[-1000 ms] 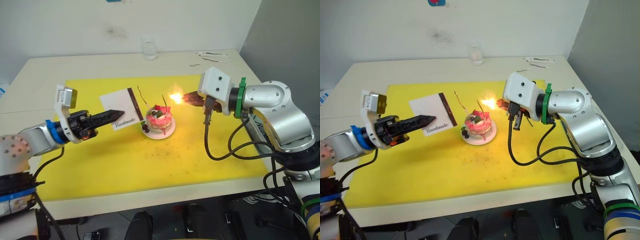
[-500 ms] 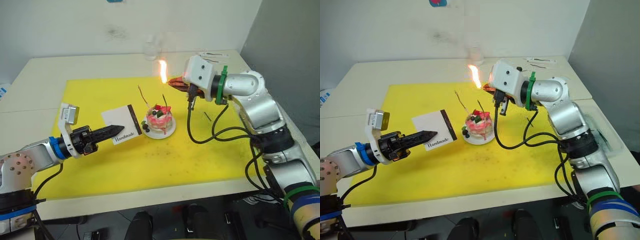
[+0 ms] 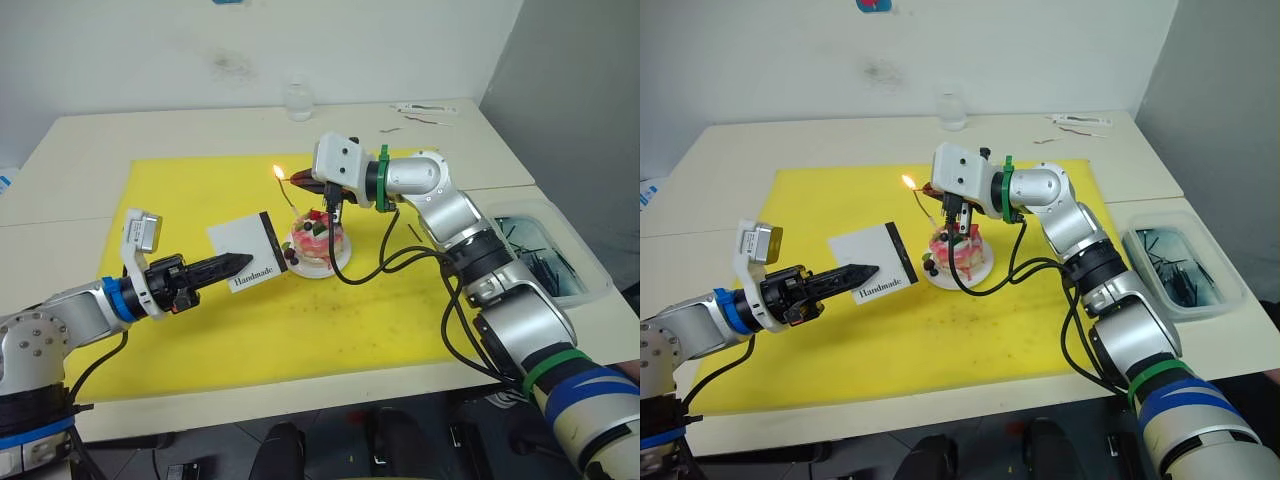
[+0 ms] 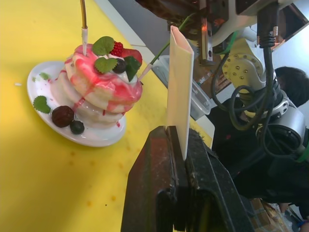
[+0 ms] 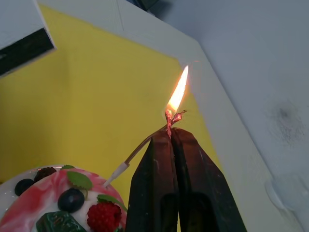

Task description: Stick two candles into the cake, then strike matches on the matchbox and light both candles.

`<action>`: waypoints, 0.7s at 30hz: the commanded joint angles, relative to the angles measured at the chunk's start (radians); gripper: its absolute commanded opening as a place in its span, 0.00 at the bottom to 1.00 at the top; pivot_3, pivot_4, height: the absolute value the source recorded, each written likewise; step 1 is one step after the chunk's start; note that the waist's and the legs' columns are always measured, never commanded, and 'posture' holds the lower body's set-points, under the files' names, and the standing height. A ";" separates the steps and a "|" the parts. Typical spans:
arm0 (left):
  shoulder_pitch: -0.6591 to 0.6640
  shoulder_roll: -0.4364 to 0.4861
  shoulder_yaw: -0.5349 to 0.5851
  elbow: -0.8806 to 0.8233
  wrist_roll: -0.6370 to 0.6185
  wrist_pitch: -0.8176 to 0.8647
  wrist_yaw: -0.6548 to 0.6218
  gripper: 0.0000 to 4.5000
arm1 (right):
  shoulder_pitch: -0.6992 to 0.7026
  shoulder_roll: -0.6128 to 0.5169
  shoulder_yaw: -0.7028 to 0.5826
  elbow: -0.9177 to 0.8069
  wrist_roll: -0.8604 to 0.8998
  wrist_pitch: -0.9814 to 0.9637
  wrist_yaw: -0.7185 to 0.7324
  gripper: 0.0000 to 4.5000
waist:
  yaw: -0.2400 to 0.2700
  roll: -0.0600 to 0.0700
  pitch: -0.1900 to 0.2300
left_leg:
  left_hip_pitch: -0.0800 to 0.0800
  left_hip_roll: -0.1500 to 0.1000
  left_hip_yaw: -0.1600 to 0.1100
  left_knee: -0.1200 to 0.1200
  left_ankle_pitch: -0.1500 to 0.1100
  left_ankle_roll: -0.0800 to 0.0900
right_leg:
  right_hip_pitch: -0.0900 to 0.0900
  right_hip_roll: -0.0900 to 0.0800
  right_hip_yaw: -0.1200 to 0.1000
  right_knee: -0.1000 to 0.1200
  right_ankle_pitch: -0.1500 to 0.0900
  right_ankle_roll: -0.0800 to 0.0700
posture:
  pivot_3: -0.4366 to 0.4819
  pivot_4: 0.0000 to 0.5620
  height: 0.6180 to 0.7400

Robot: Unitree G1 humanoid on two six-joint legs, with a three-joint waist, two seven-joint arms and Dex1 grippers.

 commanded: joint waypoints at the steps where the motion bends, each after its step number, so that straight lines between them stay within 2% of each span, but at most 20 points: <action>1: 0.008 0.012 0.043 -0.046 -0.036 -0.001 0.017 0.00 | -0.065 0.019 -0.040 0.068 -0.002 -0.063 -0.020 0.00 | -0.001 0.000 0.000 | 0.000 0.000 0.000 0.000 0.000 0.000 | 0.000 0.000 0.000 0.000 0.000 0.000 | 0.48 0.27 1.00; 9: 0.022 0.019 0.054 -0.058 -0.063 0.000 0.047 0.00 | -0.114 0.050 -0.048 0.195 -0.024 -0.135 -0.035 0.00 | -0.003 0.000 0.000 | 0.000 0.000 0.000 0.000 0.000 0.000 | 0.000 0.000 0.000 0.000 0.000 0.000 | 0.48 0.27 1.00; 21: 0.024 0.019 0.043 -0.073 -0.081 -0.002 0.064 0.00 | -0.160 0.075 -0.048 0.296 -0.072 -0.194 -0.077 0.00 | -0.004 0.000 0.000 | 0.000 0.000 0.000 0.000 0.000 0.000 | 0.000 0.000 0.000 0.000 0.000 0.000 | 0.48 0.27 1.00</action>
